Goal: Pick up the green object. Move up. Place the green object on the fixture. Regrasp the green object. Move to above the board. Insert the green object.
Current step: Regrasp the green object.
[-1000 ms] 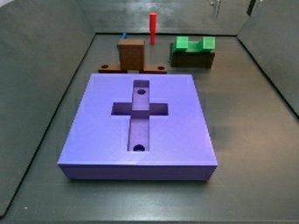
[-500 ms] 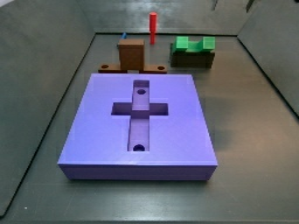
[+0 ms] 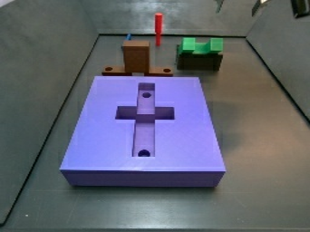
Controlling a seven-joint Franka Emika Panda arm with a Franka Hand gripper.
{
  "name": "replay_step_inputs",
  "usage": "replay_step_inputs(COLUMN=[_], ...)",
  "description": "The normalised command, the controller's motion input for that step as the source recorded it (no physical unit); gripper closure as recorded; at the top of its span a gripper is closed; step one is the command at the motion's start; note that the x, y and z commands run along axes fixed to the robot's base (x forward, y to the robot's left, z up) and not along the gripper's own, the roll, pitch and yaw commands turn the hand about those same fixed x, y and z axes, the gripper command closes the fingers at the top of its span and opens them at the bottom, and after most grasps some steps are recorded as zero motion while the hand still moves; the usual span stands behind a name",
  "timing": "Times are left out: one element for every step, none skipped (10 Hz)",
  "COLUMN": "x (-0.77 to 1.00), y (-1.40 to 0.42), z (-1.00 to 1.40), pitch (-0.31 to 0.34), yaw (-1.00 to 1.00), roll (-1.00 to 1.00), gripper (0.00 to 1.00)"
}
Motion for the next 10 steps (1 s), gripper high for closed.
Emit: replay_step_inputs(x=[0.00,0.00,0.00,0.00,0.00,0.00,0.00,0.00,0.00,0.00], y=[-0.17,-0.15,-0.08,-0.04,0.00,0.00,0.00,0.00,0.00,-0.12], z=[-0.26,-0.25,-0.18,-0.12,-0.06,-0.10,-0.11,-0.11,-0.11,-0.16], pitch=[0.023,0.117,0.134,0.057,0.000,0.000,0.000,0.000,0.000,0.000], yaw=[0.00,0.00,0.00,0.00,0.00,0.00,0.00,0.00,0.00,0.00], roll=[0.94,0.82,0.62,0.36,0.17,0.09,0.10,0.03,0.06,0.18], gripper=[0.00,0.00,0.00,0.00,0.00,0.00,0.00,0.00,0.00,0.00])
